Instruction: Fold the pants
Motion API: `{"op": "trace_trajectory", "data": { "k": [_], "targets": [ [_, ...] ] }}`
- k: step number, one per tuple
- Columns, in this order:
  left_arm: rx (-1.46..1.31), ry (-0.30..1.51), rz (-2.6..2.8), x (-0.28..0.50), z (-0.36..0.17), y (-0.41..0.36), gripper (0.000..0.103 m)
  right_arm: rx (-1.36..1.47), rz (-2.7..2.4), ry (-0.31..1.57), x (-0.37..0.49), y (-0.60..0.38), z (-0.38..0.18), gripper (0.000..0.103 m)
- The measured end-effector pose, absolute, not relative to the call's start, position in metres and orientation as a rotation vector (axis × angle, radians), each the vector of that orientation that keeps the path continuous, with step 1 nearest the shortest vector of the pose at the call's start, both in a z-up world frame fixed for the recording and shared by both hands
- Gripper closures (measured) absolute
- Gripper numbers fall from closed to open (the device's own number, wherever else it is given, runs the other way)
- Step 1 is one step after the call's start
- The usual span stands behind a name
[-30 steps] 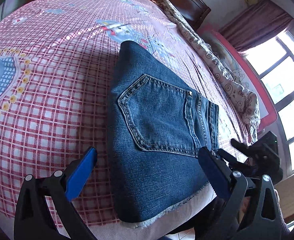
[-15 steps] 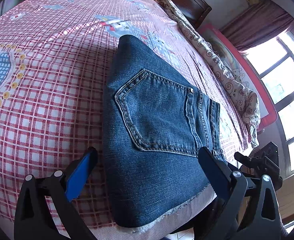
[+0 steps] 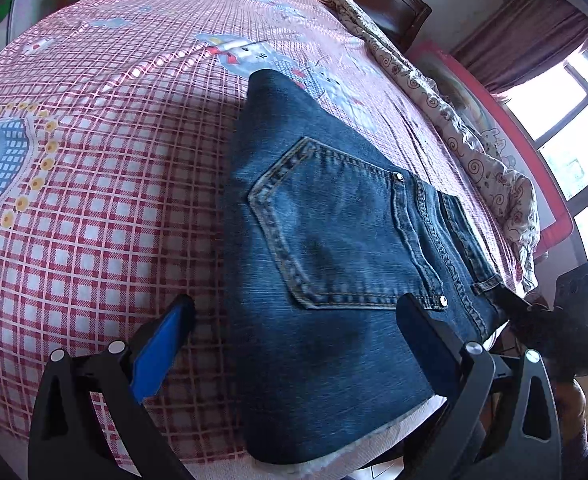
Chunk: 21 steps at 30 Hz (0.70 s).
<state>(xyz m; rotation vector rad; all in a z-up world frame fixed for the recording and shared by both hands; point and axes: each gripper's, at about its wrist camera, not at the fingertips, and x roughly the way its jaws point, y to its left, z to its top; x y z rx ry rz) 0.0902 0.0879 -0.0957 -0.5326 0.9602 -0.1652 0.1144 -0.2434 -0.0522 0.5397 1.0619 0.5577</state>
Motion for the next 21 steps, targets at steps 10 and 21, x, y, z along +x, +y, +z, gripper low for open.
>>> {"op": "trace_trajectory", "data": {
  "k": [10,21],
  "targets": [
    [-0.466,0.978,-0.122,0.102,-0.095,0.077,0.002,0.622,0.381,1.181,0.123,-0.251,-0.082,0.085],
    [-0.435,0.978,-0.110,0.107,-0.096,0.072,0.002,0.543,0.545,1.079,0.199,-0.160,-0.035,0.085]
  ]
}}
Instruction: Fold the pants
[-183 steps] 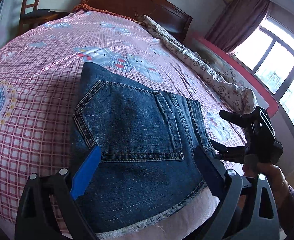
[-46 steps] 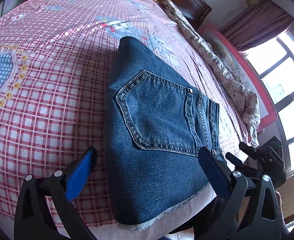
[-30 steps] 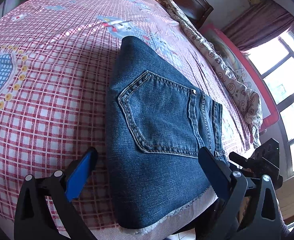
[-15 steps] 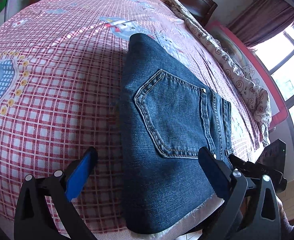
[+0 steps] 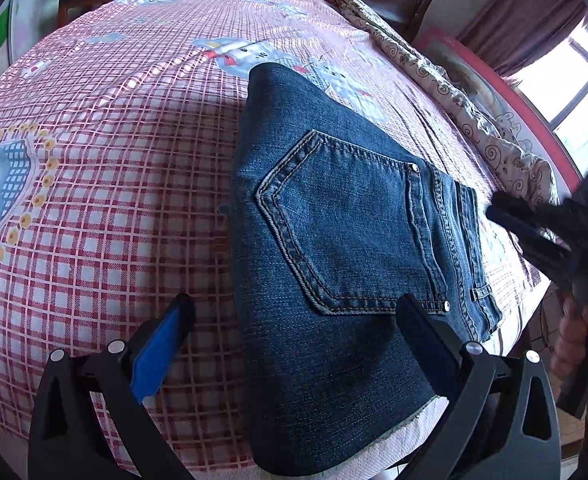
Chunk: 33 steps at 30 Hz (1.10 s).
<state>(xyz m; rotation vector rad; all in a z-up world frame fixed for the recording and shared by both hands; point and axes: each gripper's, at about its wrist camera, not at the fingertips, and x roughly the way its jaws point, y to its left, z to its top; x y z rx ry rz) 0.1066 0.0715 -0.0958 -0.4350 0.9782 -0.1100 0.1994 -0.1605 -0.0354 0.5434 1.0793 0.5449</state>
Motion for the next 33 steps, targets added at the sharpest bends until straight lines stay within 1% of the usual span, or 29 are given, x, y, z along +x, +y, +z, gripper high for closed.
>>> {"op": "trace_trajectory", "data": {
  "k": [5,7,9,11,12,13,14,18,21,23,25,28,30,31,33],
  "targets": [
    [-0.423,0.983,-0.107,0.105,-0.096,0.071,0.002,0.556,0.491,1.173,0.225,-0.136,-0.070,0.085],
    [-0.420,0.982,-0.109,0.105,-0.096,0.070,0.002,0.588,0.494,1.169,0.224,-0.142,-0.077,0.092],
    [-0.422,0.980,-0.110,0.104,-0.096,0.070,0.002,0.575,0.487,1.177,0.218,-0.148,-0.076,0.092],
    [-0.418,0.981,-0.110,0.105,-0.096,0.069,0.002,0.546,0.468,1.179,0.209,-0.159,-0.070,0.086],
    [-0.416,0.981,-0.110,0.105,-0.096,0.069,0.002,0.536,0.463,1.170,0.203,-0.167,-0.066,0.069],
    [-0.415,0.981,-0.109,0.105,-0.096,0.069,0.002,0.530,0.452,1.159,0.197,-0.176,-0.063,0.060],
    [-0.415,0.980,-0.109,0.105,-0.096,0.069,0.002,0.542,0.457,1.144,0.191,-0.186,-0.063,0.057],
    [-0.411,0.979,-0.111,0.106,-0.096,0.069,0.002,0.541,0.415,1.109,0.174,-0.230,-0.064,0.057],
    [-0.410,0.979,-0.111,0.107,-0.096,0.069,0.002,0.572,0.394,1.152,0.166,-0.253,-0.083,0.056],
    [-0.406,0.980,-0.113,0.109,-0.095,0.069,0.002,0.584,0.419,1.177,0.161,-0.256,-0.093,0.056],
    [-0.406,0.980,-0.113,0.109,-0.095,0.069,0.002,0.584,0.460,1.155,0.156,-0.255,-0.094,0.056],
    [-0.405,0.983,-0.111,0.109,-0.095,0.069,0.002,0.589,0.541,1.183,0.152,-0.244,-0.098,0.055],
    [-0.408,0.983,-0.113,0.109,-0.095,0.069,0.002,0.592,0.584,1.181,0.152,-0.242,-0.095,0.051],
    [-0.409,0.982,-0.116,0.109,-0.096,0.070,0.002,0.649,0.618,1.180,0.153,-0.245,-0.097,0.046],
    [-0.411,0.979,-0.125,0.110,-0.096,0.070,0.002,0.663,0.613,1.200,0.156,-0.248,-0.102,0.046]
  ]
}}
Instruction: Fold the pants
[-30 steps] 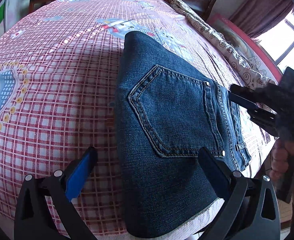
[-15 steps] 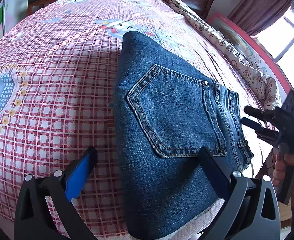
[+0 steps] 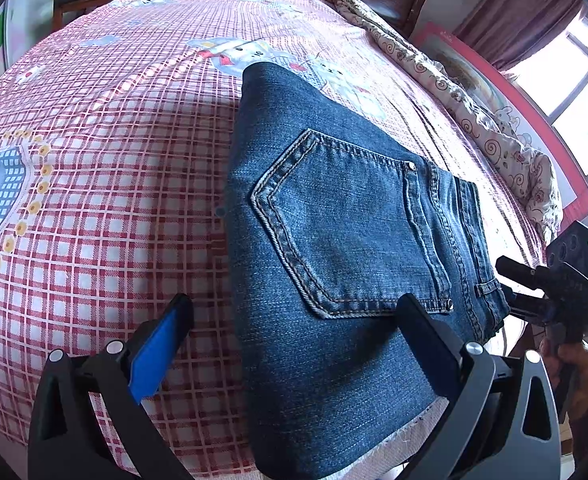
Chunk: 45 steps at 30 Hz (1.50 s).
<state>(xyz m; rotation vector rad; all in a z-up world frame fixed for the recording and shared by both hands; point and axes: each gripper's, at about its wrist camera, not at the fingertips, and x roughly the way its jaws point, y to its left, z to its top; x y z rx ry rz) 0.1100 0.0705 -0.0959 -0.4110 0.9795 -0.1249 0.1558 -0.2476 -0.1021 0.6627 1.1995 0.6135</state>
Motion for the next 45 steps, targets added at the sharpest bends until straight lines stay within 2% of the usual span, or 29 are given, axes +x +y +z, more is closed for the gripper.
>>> {"op": "trace_trajectory", "data": {
  "k": [4,11,17,19,24,26,27,28,29,31,33,36,45],
  "targets": [
    [-0.404,0.974,-0.158,0.112,-0.095,0.073,0.002,0.588,0.634,1.193,0.155,-0.239,-0.101,0.046],
    [-0.445,0.932,-0.302,0.126,-0.097,0.079,0.002,0.621,0.632,1.183,0.153,-0.243,-0.104,0.046],
    [-0.288,0.976,-0.362,0.140,-0.094,0.064,0.002,0.608,0.639,1.175,0.154,-0.238,-0.104,0.035],
    [-0.324,0.963,-0.378,0.143,-0.094,0.067,0.002,0.603,0.641,1.171,0.154,-0.236,-0.103,0.032],
    [-0.439,0.958,-0.399,0.146,-0.095,0.077,0.004,0.641,0.627,1.179,0.156,-0.239,-0.103,0.032],
    [-0.371,0.979,-0.363,0.144,-0.094,0.071,0.022,0.655,0.621,1.195,0.159,-0.240,-0.103,0.032],
    [-0.332,0.995,-0.330,0.145,-0.093,0.068,0.034,0.631,0.617,1.201,0.160,-0.238,-0.101,0.037],
    [-0.334,1.003,-0.324,0.145,-0.092,0.071,0.047,0.562,0.605,1.205,0.160,-0.232,-0.097,0.050],
    [-0.366,1.010,-0.328,0.146,-0.093,0.077,0.053,0.468,0.579,1.212,0.160,-0.226,-0.094,0.057],
    [-0.456,1.026,-0.331,0.148,-0.095,0.092,0.071,0.382,0.565,1.214,0.160,-0.218,-0.088,0.066],
    [-0.446,1.023,-0.323,0.146,-0.091,0.091,0.077,0.337,0.562,1.205,0.159,-0.215,-0.080,0.075],
    [-0.377,0.988,-0.306,0.141,-0.077,0.080,0.087,0.178,0.556,1.152,0.153,-0.200,-0.059,0.080],
    [-0.339,0.880,-0.296,0.149,-0.041,0.085,0.088,0.064,0.590,1.003,0.163,-0.194,-0.007,0.083]
  ]
}}
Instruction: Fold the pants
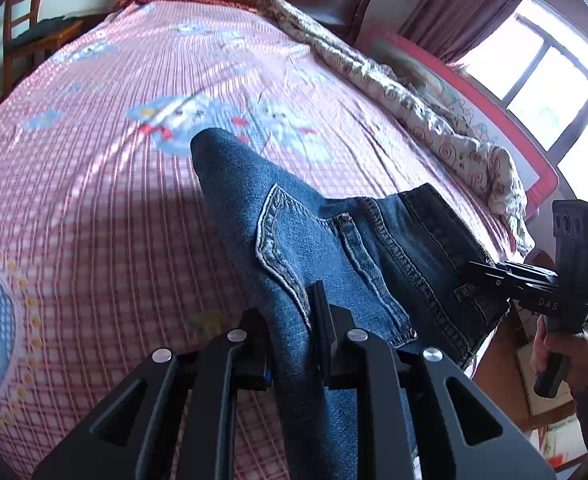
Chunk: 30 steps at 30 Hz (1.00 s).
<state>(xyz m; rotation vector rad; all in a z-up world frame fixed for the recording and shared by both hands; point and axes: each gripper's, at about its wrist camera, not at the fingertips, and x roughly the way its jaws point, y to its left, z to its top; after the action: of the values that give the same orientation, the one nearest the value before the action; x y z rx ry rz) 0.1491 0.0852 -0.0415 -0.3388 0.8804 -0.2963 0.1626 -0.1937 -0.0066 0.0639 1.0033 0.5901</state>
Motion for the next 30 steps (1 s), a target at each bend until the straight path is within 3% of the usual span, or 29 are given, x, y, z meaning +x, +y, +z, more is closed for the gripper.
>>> {"op": "trace_trajectory", "data": {
  "k": [5,11,14,16,18,26,30],
  "targets": [
    [-0.302,0.851,-0.277,0.183,-0.022,0.092,0.088,0.096,0.573,0.955,0.199,-0.188,0.005,0.084],
    [-0.255,0.884,-0.222,0.224,-0.032,0.098,0.087,0.151,0.542,0.972,0.243,-0.177,-0.021,0.084],
    [-0.238,1.009,-0.133,0.240,-0.063,0.101,0.071,0.158,0.482,1.080,0.249,-0.171,-0.061,0.079],
    [-0.232,1.033,-0.061,0.237,-0.075,0.104,0.042,0.166,0.442,1.071,0.243,-0.178,-0.074,0.048],
    [-0.220,0.993,0.006,0.225,-0.072,0.109,0.030,0.231,0.405,1.080,0.240,-0.194,-0.076,0.046],
    [-0.115,0.800,0.066,0.154,-0.022,0.077,0.023,0.466,0.429,0.958,0.245,-0.200,-0.032,0.046],
    [-0.057,0.850,-0.050,0.154,-0.033,0.043,0.020,0.472,0.566,0.962,0.287,-0.141,-0.014,0.046]
  ]
}}
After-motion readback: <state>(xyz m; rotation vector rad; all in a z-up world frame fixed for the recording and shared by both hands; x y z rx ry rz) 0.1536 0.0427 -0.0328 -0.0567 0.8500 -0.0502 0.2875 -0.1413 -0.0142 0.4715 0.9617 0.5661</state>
